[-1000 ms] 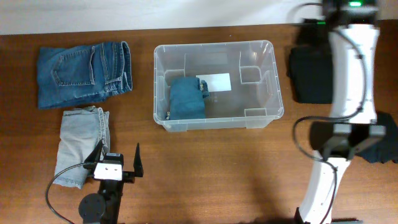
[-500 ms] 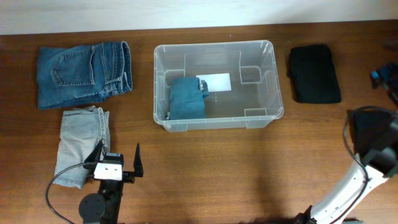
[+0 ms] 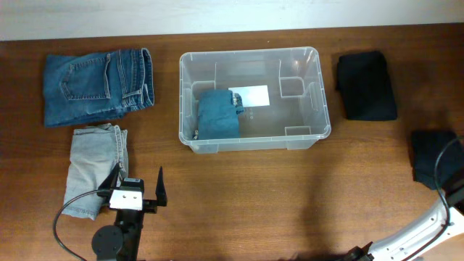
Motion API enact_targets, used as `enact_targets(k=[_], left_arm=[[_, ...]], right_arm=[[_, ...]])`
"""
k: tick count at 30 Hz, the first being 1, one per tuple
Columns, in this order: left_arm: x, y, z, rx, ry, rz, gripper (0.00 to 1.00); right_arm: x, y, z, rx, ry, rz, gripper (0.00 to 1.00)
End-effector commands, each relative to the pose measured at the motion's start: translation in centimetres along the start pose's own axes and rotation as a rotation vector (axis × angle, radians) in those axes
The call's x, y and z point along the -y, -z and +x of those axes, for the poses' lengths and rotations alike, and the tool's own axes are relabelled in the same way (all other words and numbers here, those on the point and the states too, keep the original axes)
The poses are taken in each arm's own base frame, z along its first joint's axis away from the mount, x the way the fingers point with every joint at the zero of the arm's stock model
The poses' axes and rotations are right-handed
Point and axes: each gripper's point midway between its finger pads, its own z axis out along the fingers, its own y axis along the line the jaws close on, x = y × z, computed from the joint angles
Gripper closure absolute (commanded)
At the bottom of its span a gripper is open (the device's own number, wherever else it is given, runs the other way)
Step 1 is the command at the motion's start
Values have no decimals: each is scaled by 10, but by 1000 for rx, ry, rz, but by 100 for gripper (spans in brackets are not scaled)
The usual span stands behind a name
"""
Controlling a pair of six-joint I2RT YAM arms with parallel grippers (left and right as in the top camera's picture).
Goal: Pack container
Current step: 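Move the right gripper to the black folded cloth at far right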
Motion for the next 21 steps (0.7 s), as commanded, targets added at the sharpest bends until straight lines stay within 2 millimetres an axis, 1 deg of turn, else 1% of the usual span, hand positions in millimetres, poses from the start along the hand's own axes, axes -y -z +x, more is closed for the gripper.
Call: enact_targets(k=[1, 7, 12, 16, 19, 21], left_arm=[[-3, 0, 2, -4, -12, -14, 1], [-3, 0, 2, -4, -12, -14, 1], [-3, 0, 2, -4, -12, -14, 1], [-3, 0, 2, -4, -12, -14, 1], [-3, 0, 2, -4, -12, -14, 1], [-3, 0, 2, -4, -12, -14, 1]], right_arm=[[10, -4, -5, -17, -45, 0, 1], [13, -14, -16, -10, -67, -10, 1], [4, -15, -24, 25, -5, -44, 1], [-2, -19, -28, 35, 6, -65, 1], [-4, -28, -27, 30, 8, -65, 1], [-8, -37, -24, 9, 18, -81, 1]])
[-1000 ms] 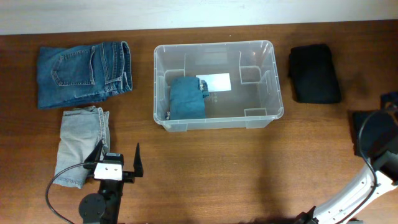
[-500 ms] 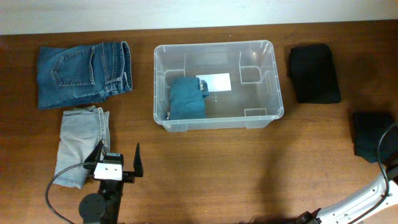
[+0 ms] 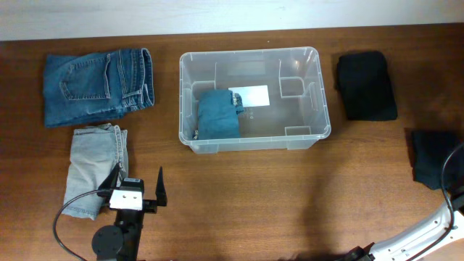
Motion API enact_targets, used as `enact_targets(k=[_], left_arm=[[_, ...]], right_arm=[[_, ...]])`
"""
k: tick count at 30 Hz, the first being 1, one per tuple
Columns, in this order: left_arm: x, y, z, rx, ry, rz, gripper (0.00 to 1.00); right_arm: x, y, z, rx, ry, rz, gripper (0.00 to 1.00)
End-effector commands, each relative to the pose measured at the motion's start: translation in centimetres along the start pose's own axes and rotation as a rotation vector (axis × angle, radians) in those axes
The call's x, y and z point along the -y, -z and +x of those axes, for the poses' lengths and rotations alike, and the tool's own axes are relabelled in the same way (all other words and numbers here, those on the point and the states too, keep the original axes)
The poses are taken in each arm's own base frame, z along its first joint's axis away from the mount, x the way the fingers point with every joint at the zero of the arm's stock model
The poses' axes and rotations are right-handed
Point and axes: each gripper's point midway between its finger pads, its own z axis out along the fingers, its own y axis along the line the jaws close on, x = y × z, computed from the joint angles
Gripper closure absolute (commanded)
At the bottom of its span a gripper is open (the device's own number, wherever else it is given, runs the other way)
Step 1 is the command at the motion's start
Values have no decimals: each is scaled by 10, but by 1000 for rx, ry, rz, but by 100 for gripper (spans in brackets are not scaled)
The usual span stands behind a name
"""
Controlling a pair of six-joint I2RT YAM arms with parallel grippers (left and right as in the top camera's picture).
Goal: Pack container
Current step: 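Move the right gripper to the black folded cloth at far right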
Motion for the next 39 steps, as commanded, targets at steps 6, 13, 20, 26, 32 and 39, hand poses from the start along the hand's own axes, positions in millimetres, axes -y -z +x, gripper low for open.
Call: enact_targets(k=[6, 13, 20, 26, 32, 39], left_arm=[[-3, 0, 2, -4, -11, -14, 1], [-3, 0, 2, -4, -12, -14, 1], [-3, 0, 2, -4, -12, -14, 1], [-3, 0, 2, -4, -12, -14, 1], [-3, 0, 2, -4, -12, -14, 1], [-3, 0, 2, -4, -11, -14, 1]], right_arm=[[-12, -42, 16, -80, 58, -71, 1], [-16, -63, 19, -81, 78, -92, 1], [-17, -80, 22, -79, 91, -97, 1], [-24, -94, 29, -94, 134, -149, 1], [-32, -100, 35, -115, 138, -196, 2], [-32, -109, 39, -121, 139, -203, 5]])
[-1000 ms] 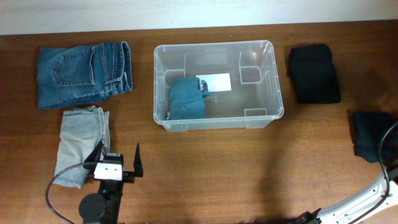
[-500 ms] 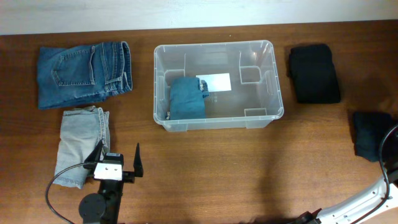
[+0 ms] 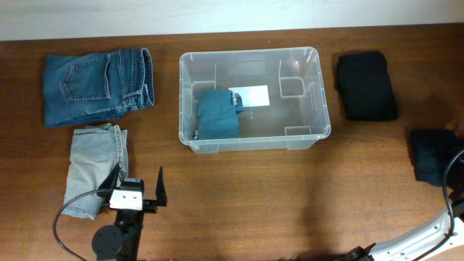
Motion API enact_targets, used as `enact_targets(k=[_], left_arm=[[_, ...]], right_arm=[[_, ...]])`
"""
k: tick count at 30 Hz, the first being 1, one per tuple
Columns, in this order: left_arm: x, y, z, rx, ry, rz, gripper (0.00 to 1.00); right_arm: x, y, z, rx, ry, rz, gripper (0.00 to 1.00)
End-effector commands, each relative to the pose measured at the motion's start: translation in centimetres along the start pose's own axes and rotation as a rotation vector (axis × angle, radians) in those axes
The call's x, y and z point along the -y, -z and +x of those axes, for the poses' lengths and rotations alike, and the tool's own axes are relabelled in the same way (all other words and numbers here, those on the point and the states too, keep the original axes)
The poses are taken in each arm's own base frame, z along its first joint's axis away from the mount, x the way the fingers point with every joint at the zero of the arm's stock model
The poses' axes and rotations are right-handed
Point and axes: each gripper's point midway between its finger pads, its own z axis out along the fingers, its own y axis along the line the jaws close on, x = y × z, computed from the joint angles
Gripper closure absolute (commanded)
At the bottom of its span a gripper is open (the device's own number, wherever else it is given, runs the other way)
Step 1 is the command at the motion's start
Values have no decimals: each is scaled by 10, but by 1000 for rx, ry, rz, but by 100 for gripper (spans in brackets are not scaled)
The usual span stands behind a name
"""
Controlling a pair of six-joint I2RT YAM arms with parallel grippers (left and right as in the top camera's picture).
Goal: Pack container
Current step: 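Move the right gripper to the black folded cloth at far right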
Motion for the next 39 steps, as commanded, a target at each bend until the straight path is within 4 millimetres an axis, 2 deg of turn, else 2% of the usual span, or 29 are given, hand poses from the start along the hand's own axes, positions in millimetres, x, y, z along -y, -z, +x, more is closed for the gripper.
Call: enact_targets(k=[1, 9, 13, 16, 17, 21, 22, 24, 25, 30, 35, 39], left_arm=[[-3, 0, 2, -4, -12, -14, 1], [-3, 0, 2, -4, -12, -14, 1], [-3, 0, 2, -4, -12, -14, 1], [-3, 0, 2, -4, -12, -14, 1], [-3, 0, 2, -4, -12, -14, 1], [-3, 0, 2, -4, -12, -14, 1], [-3, 0, 2, -4, -12, -14, 1], [-3, 0, 2, -4, -12, -14, 1], [-3, 0, 2, -4, -12, -14, 1], [-3, 0, 2, -4, -12, -14, 1], [-3, 0, 2, -4, -12, -14, 1], [-3, 0, 2, -4, -12, -14, 1]], right_arm=[[9, -38, 26, -101, 7, 51, 8], [9, -39, 26, -98, 7, 48, 38], [9, -39, 26, -99, 7, 48, 62], [6, -38, 28, -109, 7, 31, 86], [4, -38, 29, -118, 5, 18, 90], [-12, -33, 35, -165, 3, -68, 92], [-18, -30, 37, -179, 10, -99, 96], [-36, -20, 40, -216, 39, -189, 96], [-54, -6, 44, -258, 62, -282, 96], [-101, 48, 55, -364, 129, -538, 96], [-131, 112, 63, -390, 212, -723, 96], [-147, 169, 73, -340, 302, -801, 96]])
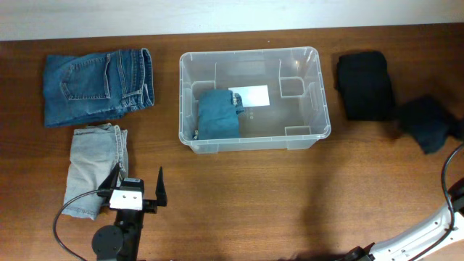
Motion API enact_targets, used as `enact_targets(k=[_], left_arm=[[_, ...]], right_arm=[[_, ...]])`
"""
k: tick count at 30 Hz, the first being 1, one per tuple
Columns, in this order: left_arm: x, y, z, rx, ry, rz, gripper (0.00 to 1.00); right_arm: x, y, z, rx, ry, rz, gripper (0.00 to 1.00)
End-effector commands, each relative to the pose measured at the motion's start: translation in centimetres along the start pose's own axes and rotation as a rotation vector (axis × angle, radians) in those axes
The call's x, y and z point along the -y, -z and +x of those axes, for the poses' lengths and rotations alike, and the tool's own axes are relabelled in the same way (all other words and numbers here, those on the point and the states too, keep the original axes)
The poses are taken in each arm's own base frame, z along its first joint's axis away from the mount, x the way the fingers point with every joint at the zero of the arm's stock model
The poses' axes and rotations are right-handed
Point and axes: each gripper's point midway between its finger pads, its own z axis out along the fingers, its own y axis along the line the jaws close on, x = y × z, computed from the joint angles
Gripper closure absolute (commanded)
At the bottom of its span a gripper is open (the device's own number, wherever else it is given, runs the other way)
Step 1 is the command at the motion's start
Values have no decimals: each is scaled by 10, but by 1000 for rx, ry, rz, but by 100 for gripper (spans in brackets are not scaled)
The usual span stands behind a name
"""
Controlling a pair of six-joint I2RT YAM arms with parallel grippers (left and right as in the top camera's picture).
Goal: Pack container
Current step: 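Move the right gripper to the black folded cloth at far right, then grasp the black cloth and lift it toward the container, then lower the black cloth into the container beside the denim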
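Observation:
A clear plastic container (319,109) stands at the table's middle back, with a folded teal-blue garment (217,114) in its left part. A dark garment (426,123) hangs bunched and blurred to the right of the container, beside a black folded garment (366,85). My right gripper (448,132) is at that dark garment's right edge and holds it; its fingers are hidden against the cloth. My left gripper (138,185) stands open near the front left, beside light grey jeans (94,167). Blue jeans (98,85) lie at the back left.
The right arm's white link (424,233) and its cable (451,174) run along the right front edge. A white label (251,95) lies on the container's floor. Bare brown wood (290,196) lies in front of the container.
The dark garment has moved from the right edge of the table to farther back and left, close to the black folded garment. It now looks bunched and lifted. The left arm has not moved.
The dark garment lay flat at the table's right edge at all three earlier moments, with the right arm's cable shifting slightly over it. It is now held up nearer the container. The left gripper and the other clothes stayed put.

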Motion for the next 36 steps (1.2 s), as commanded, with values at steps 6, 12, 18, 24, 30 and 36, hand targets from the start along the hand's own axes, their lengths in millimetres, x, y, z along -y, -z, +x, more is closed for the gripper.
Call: enact_targets(k=[6, 12, 18, 24, 30, 36], left_arm=[[-3, 0, 2, -4, -11, -14, 1], [-3, 0, 2, -4, -12, -14, 1], [-3, 0, 2, -4, -12, -14, 1], [-3, 0, 2, -4, -12, -14, 1], [-3, 0, 2, -4, -12, -14, 1], [-3, 0, 2, -4, -11, -14, 1]], right_arm=[[-146, 69, 101, 47, 443, -190, 96], [-205, 53, 211, -3, 747, -185, 96], [-214, -21, 297, -85, 973, -35, 96], [-203, -99, 368, -203, 1136, 63, 96], [-174, -170, 423, -362, 1203, 121, 96], [-148, -203, 422, -409, 1173, 205, 96]])
